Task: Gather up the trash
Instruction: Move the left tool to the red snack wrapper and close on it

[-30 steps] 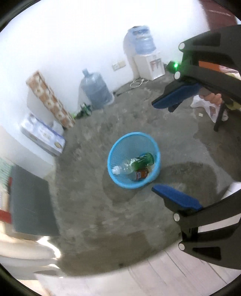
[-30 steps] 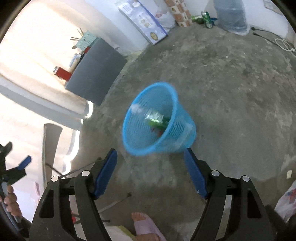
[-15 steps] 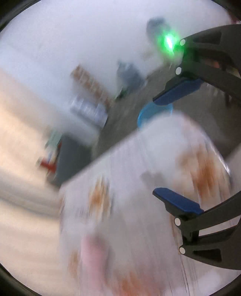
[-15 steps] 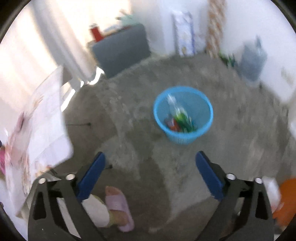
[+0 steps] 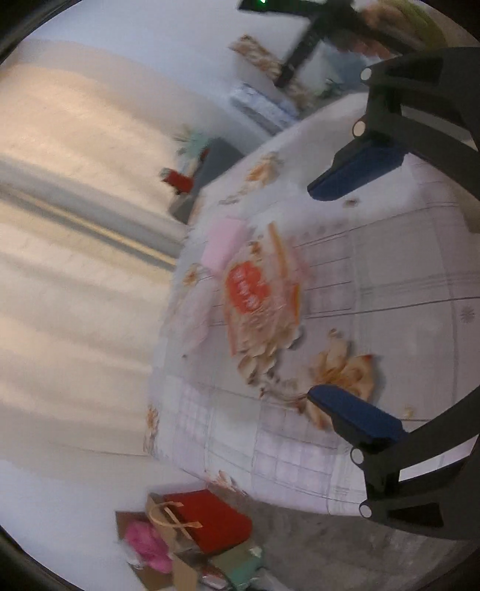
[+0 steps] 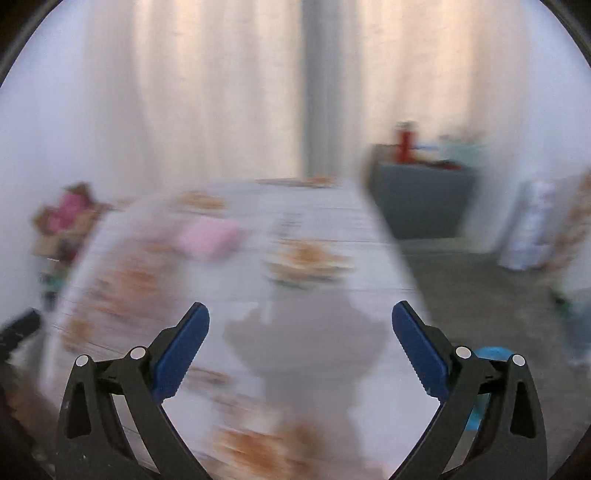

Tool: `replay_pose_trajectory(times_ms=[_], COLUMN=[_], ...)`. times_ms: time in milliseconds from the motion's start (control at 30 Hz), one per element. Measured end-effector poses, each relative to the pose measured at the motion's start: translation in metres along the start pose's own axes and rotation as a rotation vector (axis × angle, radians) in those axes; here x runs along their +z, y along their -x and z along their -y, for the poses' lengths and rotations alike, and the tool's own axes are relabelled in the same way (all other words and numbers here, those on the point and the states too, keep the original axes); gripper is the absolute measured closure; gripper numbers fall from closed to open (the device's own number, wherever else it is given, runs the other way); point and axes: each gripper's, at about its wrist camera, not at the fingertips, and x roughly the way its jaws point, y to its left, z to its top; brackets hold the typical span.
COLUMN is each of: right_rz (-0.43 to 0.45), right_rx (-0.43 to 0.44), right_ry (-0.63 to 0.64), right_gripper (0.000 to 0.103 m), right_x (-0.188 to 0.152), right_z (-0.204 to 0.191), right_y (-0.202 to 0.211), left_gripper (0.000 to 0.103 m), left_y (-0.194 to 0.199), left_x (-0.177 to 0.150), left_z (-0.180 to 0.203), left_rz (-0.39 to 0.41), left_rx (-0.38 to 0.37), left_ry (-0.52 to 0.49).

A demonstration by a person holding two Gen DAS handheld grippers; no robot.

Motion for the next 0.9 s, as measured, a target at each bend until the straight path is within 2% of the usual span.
replay_pose_trajectory(times_ms=[67,100,200,333,400,533,633,733,800,867,900], right_rz=[-0.061,-0.094,-0.173,-0.196,-0.202,-0.225,-0.233,-0.237,-0.231,-0.225,-0.226], right_rx=[0.092,0.108,0.137,0.146,0.136,0.127,0.127,0.137,0.143,0.146,0.147], right_ry=[-0.041,-0.062,-0.158,-0.242,-0.249,-0.251,-0.271,-0.296,-0.303,-0.309,-0.312], right_gripper=[0.008,0.008,0.008,0.008,0.008,0.008,0.008,0.008,0.008,0.008,0.008], right_x=[0.004,0.004,0.004,-0.004,-0.005,-0.011,-0.017,-0.019,-0.021,-0.023,-0.025], right_z=[-0.016,-0.021,-0.033,-0.043,-0.048,-0.054,-0.050,-0.041,-0.036,-0.031,-0.029], right_y=[-0.025,-0.036,-0.061,-0.072,-0.069,-0.068,-0.071,-0.072,-0.071,-0.067,-0.065], left_gripper=[0.005,0.005,0.005,0.005,0.005,0.005,0.005,0.005,0.006,0.016,0.026], left_y=[-0.005,-0.005,-0.030,-0.068,-0.092,-0.135,-0.164,-0.184,-0.185,-0.180,-0.177], left_x=[0.010,0.015,0.040,0.062,0.071,0.082,0.081,0.074,0.068,0.063,0.061], left_z=[-0.006,-0.010,-0.007,0.002,0.009,0.026,0.034,0.040,0.042,0.043,0.041], left_rz=[0.004,-0.001,-0.052,-0.131,-0.181,-0.200,-0.245,-0.301,-0.306,-0.301,-0.308], left_rx=[-0.027,-0.036,-0.081,-0.092,-0.030,0.067,0.103,0.152,0.139,0.125,0.110], left_ry=[0.013,0.011,-0.007,-0.006,-0.004,0.032,0.036,-0.012,-0.042,-0.047,-0.041])
